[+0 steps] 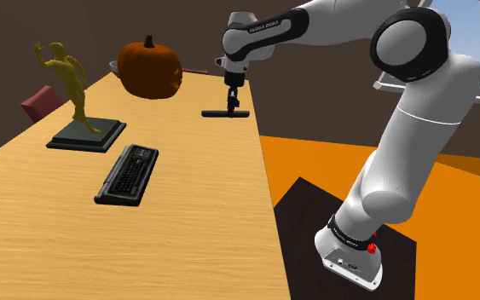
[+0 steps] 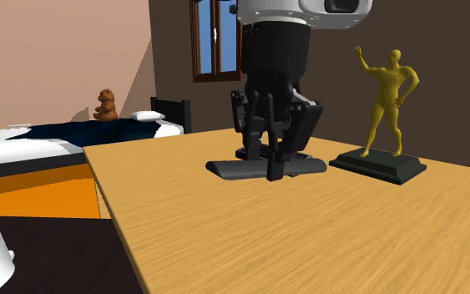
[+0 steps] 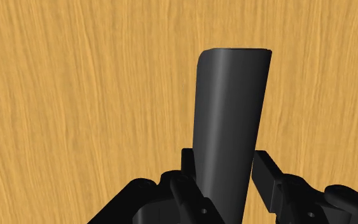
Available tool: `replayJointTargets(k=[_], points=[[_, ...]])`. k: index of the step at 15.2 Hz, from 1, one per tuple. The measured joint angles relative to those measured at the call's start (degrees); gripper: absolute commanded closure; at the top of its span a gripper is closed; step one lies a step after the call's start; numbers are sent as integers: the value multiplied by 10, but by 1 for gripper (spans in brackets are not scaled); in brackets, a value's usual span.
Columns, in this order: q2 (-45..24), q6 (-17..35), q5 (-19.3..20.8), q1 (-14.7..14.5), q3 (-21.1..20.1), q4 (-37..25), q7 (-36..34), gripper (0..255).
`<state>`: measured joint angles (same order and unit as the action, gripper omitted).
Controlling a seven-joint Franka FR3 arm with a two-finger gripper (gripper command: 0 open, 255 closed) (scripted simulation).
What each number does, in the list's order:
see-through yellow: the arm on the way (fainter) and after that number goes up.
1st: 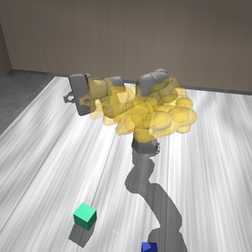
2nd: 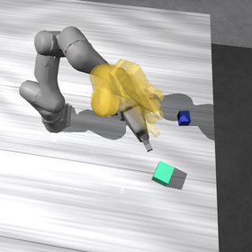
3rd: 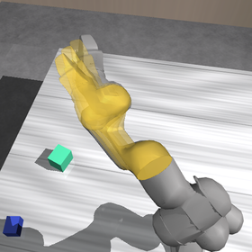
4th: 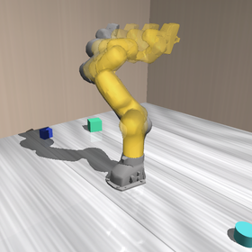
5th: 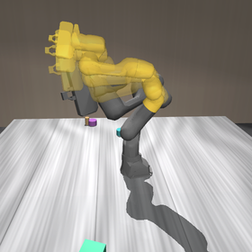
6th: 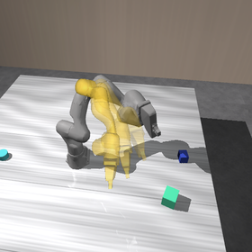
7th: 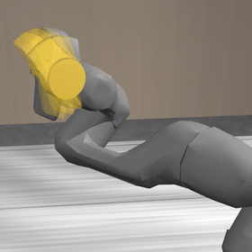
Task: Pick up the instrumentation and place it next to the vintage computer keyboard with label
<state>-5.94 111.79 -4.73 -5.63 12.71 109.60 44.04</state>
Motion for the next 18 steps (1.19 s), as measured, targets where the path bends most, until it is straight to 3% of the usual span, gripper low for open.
replayJointTargets(k=[8,18], points=[[60,27,7,-57,-50,79,-108,255],[94,42,0,-124,-121,119,-243,255]])
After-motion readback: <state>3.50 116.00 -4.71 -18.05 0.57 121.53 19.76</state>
